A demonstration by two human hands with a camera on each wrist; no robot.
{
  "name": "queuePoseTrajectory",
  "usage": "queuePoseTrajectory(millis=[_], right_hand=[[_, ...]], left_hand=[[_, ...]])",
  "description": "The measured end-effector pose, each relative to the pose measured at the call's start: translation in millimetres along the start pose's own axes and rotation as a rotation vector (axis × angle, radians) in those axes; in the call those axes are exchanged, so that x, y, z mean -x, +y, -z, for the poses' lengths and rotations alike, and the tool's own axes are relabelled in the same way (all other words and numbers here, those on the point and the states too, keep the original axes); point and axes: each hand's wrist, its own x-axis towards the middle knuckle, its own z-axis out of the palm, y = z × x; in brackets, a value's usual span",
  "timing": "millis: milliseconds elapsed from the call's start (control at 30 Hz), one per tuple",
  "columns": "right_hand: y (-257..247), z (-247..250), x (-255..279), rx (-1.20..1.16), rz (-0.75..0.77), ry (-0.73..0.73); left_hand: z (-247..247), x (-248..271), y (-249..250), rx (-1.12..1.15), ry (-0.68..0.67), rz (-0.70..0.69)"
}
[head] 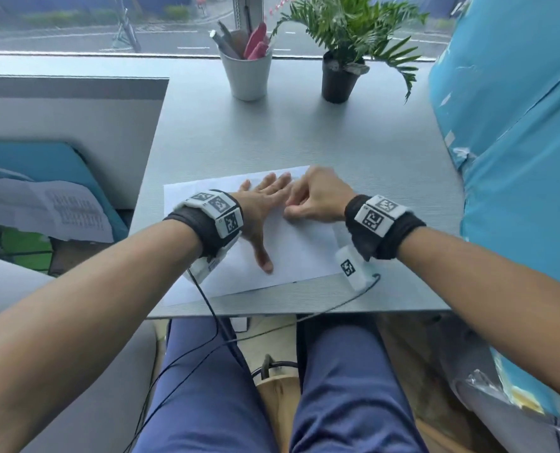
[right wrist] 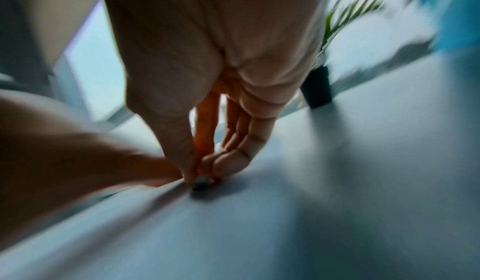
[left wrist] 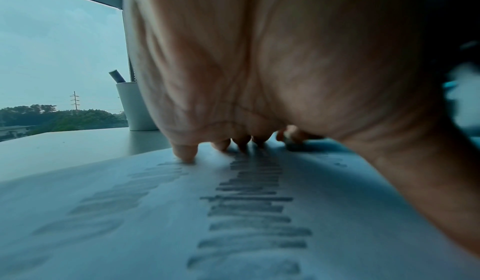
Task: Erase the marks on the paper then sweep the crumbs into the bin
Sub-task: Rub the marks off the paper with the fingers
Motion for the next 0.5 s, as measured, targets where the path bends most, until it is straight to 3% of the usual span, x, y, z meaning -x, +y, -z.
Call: queuePoseTrajectory(millis=[100, 267, 400, 500], right_hand=[[16, 18, -15, 0.010, -0.047, 0.162], [-14, -20, 27, 0.002, 0.071, -0.128], [14, 18, -13, 0.023, -0.060, 0.121], [3, 2, 0, 0.019, -0.008, 0.074]], left_hand=[[1, 2, 1, -0.004, 0.005, 0.003], [0, -1, -1, -0.027, 0.010, 0.004], [1, 1, 2, -0.015, 0.009, -0.001], [2, 1, 4, -0.036, 0.002, 0.017]])
